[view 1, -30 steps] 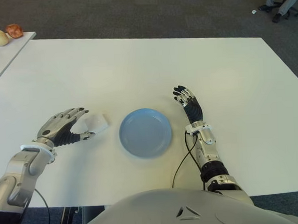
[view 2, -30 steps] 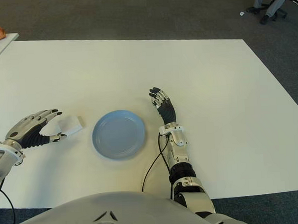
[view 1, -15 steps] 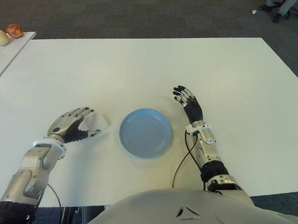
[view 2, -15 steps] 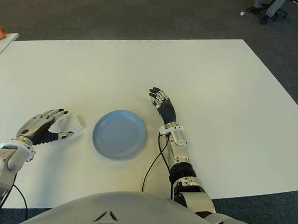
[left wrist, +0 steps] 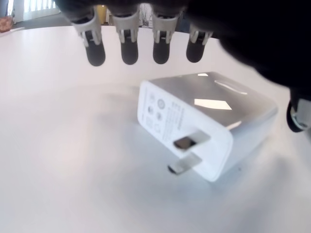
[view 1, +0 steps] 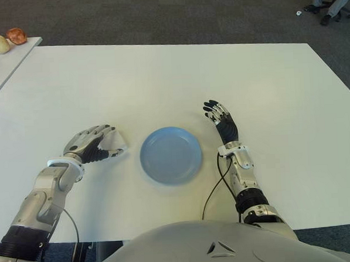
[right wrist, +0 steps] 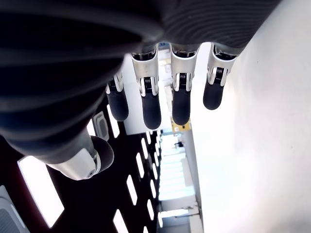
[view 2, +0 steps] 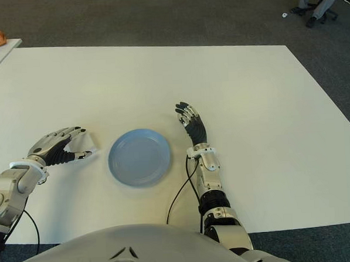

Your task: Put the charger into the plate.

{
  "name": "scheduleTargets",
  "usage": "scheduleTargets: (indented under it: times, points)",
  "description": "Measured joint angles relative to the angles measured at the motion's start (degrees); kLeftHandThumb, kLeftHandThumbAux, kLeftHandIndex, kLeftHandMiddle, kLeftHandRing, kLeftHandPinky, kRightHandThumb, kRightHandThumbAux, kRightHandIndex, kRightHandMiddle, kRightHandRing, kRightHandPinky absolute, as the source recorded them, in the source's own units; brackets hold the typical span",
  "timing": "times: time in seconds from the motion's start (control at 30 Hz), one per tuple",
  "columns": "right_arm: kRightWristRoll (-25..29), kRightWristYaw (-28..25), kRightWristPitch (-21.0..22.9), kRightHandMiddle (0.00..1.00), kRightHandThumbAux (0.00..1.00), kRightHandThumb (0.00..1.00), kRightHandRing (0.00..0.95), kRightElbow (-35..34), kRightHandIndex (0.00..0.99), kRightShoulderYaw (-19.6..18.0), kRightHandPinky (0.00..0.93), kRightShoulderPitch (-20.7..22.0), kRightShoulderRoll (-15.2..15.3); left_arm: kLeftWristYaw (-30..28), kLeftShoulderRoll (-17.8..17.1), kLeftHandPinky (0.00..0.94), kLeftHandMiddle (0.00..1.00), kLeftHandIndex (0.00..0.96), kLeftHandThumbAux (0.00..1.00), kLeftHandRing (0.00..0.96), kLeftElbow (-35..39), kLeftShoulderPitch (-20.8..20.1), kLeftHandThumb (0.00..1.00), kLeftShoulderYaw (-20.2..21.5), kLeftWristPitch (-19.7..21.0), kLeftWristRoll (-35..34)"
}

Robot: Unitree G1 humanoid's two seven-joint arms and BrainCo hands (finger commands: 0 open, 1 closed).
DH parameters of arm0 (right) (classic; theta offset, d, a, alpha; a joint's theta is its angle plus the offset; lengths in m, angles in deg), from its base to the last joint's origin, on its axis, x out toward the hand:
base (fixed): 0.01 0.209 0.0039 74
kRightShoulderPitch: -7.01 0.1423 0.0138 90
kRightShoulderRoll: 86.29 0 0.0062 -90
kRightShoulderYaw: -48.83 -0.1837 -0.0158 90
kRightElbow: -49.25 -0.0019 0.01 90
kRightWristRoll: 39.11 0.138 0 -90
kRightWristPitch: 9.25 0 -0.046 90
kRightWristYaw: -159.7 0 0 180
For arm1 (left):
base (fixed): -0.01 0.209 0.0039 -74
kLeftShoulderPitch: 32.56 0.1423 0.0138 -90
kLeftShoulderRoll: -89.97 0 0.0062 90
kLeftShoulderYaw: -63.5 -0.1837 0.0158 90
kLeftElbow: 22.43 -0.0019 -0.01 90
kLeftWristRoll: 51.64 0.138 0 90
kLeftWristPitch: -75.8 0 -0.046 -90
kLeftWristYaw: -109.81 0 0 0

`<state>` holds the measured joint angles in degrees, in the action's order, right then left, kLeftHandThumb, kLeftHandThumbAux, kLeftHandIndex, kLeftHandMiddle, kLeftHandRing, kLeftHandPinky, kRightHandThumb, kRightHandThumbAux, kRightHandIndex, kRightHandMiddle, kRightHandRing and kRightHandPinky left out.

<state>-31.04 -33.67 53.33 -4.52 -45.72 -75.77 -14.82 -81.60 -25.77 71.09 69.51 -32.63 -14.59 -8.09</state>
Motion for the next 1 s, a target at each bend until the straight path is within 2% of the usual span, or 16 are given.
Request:
scheduleTargets:
  times: [1.0]
  points:
    - [0.2, 0.2, 0.0, 0.232, 0.638, 0.007, 0.182, -1.0, 0.179, 0.6, 0.161, -0.9, -0.1, -0.8, 0.6, 0.050, 0.038, 0.000, 0.284, 0.027, -5.0, -4.3, 0.153, -3.5, 1.8, -0.2]
